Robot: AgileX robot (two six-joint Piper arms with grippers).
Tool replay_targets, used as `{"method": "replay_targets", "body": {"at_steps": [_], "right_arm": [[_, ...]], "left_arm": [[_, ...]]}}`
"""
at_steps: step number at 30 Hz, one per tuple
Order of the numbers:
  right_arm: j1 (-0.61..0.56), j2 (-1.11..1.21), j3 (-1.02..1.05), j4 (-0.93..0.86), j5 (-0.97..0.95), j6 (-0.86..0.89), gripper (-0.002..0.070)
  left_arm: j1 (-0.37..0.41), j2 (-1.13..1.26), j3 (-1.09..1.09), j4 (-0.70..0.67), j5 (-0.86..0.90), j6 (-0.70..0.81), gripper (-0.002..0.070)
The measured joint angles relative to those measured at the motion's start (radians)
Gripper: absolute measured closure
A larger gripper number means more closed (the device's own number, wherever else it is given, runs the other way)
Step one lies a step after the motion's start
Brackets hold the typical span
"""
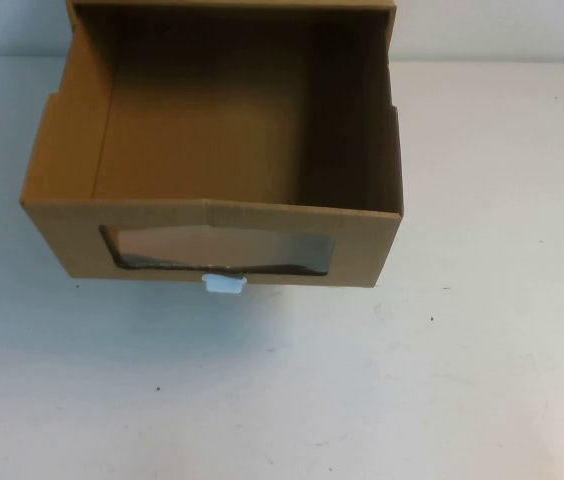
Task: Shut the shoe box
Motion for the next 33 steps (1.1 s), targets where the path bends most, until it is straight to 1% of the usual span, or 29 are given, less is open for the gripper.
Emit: {"method": "replay_targets", "body": {"at_steps": [3,5,7,10,12,15,18,21,26,30,33], "right_arm": [[0.000,0.000,0.000,0.000,0.000,0.000,0.0687],[0.000,0.000,0.000,0.000,0.000,0.000,0.0687],[0.000,0.000,0.000,0.000,0.000,0.000,0.0687],[0.000,0.000,0.000,0.000,0.000,0.000,0.0687],[0.000,0.000,0.000,0.000,0.000,0.000,0.0687],[0.000,0.000,0.000,0.000,0.000,0.000,0.0687],[0.000,0.000,0.000,0.000,0.000,0.000,0.0687],[0.000,0.000,0.000,0.000,0.000,0.000,0.0687],[0.000,0.000,0.000,0.000,0.000,0.000,0.0687],[0.000,0.000,0.000,0.000,0.000,0.000,0.0687],[0.000,0.000,0.000,0.000,0.000,0.000,0.0687]], "left_arm": [[0.000,0.000,0.000,-0.156,-0.072,-0.037,0.0680],[0.000,0.000,0.000,-0.298,-0.141,-0.072,0.0680],[0.000,0.000,0.000,-0.399,-0.197,-0.089,0.0680],[0.000,0.000,0.000,-0.456,-0.268,-0.089,0.0680],[0.000,0.000,-0.007,-0.471,-0.263,-0.089,0.0680],[0.000,0.035,-0.106,-0.471,-0.156,-0.087,0.0680],[0.000,0.167,-0.272,-0.441,-0.026,-0.057,0.0680],[0.000,0.368,-0.475,-0.424,0.127,0.022,0.0680],[0.000,0.729,-0.892,-0.412,0.376,0.188,0.0680],[0.000,1.002,-1.217,-0.411,0.509,0.285,0.0680],[0.000,1.224,-1.479,-0.411,0.588,0.324,0.0680]]}}
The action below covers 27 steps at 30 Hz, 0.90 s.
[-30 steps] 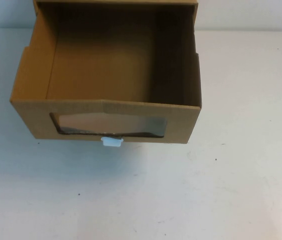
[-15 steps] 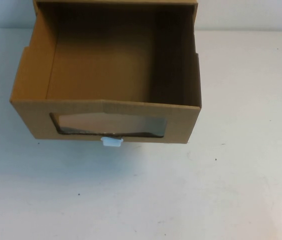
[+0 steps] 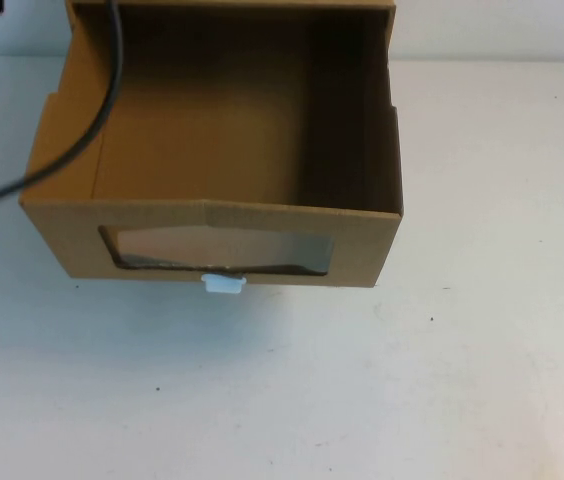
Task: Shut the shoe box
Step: Press the shoe box with left arm, then close the shoe box with your right arm
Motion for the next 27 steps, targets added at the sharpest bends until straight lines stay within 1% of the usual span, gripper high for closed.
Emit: {"method": "replay_targets", "body": {"at_steps": [3,7,12,15,19,27], "right_arm": [[0.000,0.000,0.000,0.000,0.000,0.000,0.0687],[0.000,0.000,0.000,0.000,0.000,0.000,0.0687],[0.000,0.000,0.000,0.000,0.000,0.000,0.0687],[0.000,0.000,0.000,0.000,0.000,0.000,0.0687],[0.000,0.000,0.000,0.000,0.000,0.000,0.0687],[0.000,0.000,0.000,0.019,-0.025,0.000,0.0687]], "left_arm": [[-0.002,0.192,-0.233,0.000,0.063,0.024,0.0680],[-0.034,0.421,-0.522,0.011,0.135,0.034,0.0680],[-0.079,0.679,-0.830,0.011,0.223,0.036,0.0680],[-0.095,0.803,-0.967,0.011,0.271,0.026,0.0680],[-0.100,0.899,-1.058,0.018,0.301,0.011,0.0680],[-0.102,0.913,-1.071,0.050,0.316,0.013,0.0680]]}}
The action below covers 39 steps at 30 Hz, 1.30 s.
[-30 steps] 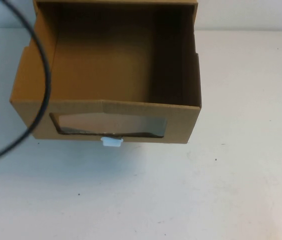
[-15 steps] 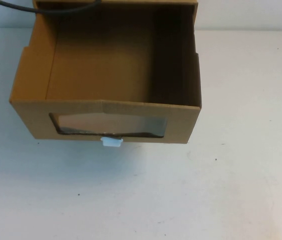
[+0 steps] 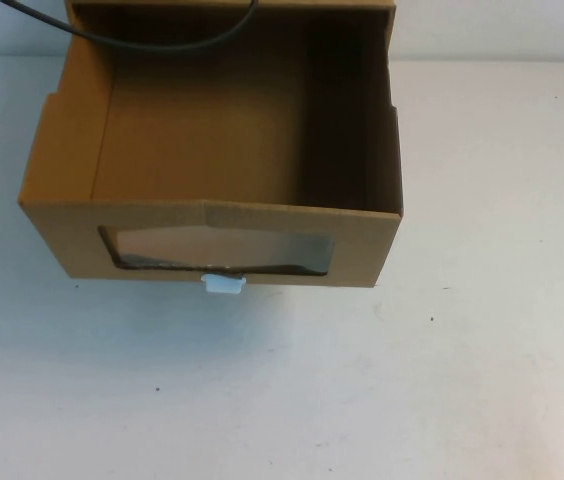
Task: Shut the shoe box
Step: Close the shoe box with your right arm
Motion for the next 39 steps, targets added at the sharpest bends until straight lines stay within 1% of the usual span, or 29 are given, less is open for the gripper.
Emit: {"method": "replay_targets", "body": {"at_steps": [3,10,12,14,17,20,25,28,30,33,36,39], "right_arm": [[0.000,0.000,0.000,0.122,-0.088,0.000,0.0687],[0.000,0.000,0.000,0.552,-0.326,0.000,0.0687],[0.000,0.000,0.000,0.614,-0.374,0.000,0.0687],[0.000,0.000,0.000,0.642,-0.361,0.000,0.0687],[0.000,0.002,-0.058,0.649,-0.185,0.000,0.0687],[0.000,0.073,-0.187,0.622,0.047,0.000,0.0687],[0.000,0.375,-0.483,0.467,0.477,-0.005,0.0687],[0.000,0.549,-0.623,0.408,0.640,-0.061,0.0687],[0.002,0.643,-0.694,0.394,0.697,-0.106,0.0687],[0.044,0.775,-0.784,0.383,0.735,-0.127,0.0687],[0.132,0.870,-0.864,0.376,0.723,-0.131,0.0687],[0.279,0.942,-0.931,0.341,0.679,-0.093,0.0687]], "left_arm": [[0.000,0.000,0.020,0.002,0.000,0.012,0.0680],[-0.002,0.000,0.046,-0.004,-0.016,0.020,0.0680],[-0.004,0.000,0.046,-0.004,-0.019,0.020,0.0680],[-0.005,0.000,0.046,-0.004,-0.020,0.022,0.0680],[-0.005,0.000,0.046,-0.004,-0.022,0.024,0.0680],[-0.005,0.000,0.046,-0.004,-0.022,0.024,0.0680],[-0.005,0.000,0.046,-0.004,-0.023,0.024,0.0680],[-0.005,0.000,0.046,-0.004,-0.023,0.024,0.0680],[-0.005,0.000,0.046,-0.004,-0.023,0.024,0.0680],[-0.005,0.000,0.046,-0.004,-0.023,0.024,0.0680],[-0.005,0.000,0.046,-0.004,-0.023,0.024,0.0680],[-0.005,0.000,0.046,-0.004,-0.023,0.024,0.0680]]}}
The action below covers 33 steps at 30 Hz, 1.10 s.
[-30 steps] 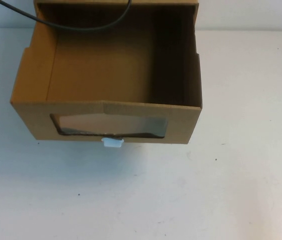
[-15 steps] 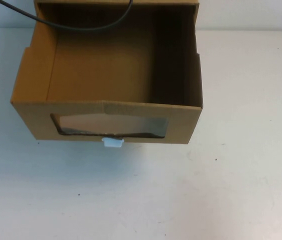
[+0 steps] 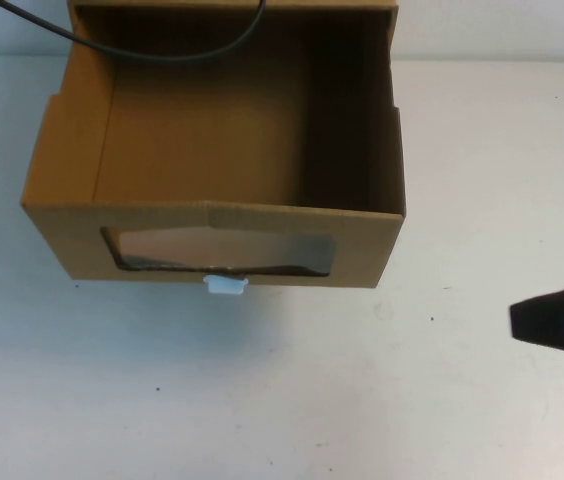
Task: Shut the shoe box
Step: Close the shoe box with your right arm
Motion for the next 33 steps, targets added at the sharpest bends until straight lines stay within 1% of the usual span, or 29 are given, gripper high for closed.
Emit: {"method": "replay_targets", "body": {"at_steps": [3,7,10,13,16,21,33], "right_arm": [[0.183,0.064,-0.053,-0.114,-0.067,0.111,0.0687],[0.446,0.171,-0.098,-0.343,-0.151,0.328,0.0687],[0.605,0.254,-0.125,-0.509,-0.233,0.490,0.0687],[0.706,0.335,-0.161,-0.647,-0.333,0.612,0.0687],[0.731,0.410,-0.207,-0.738,-0.432,0.683,0.0687],[0.732,0.497,-0.283,-0.783,-0.513,0.713,0.0687],[0.637,0.624,-0.436,-0.796,-0.533,0.715,0.0687]], "left_arm": [[0.000,0.000,0.000,0.000,0.000,0.000,0.0680],[0.000,0.000,0.000,0.000,0.000,0.000,0.0680],[0.000,0.000,0.000,-0.002,0.000,0.000,0.0680],[0.000,0.000,0.000,-0.001,-0.002,0.000,0.0680],[0.000,0.000,0.000,-0.001,-0.002,0.000,0.0680],[0.000,0.000,0.000,-0.001,-0.002,0.000,0.0680],[0.000,0.000,0.000,-0.002,-0.002,0.000,0.0680]]}}
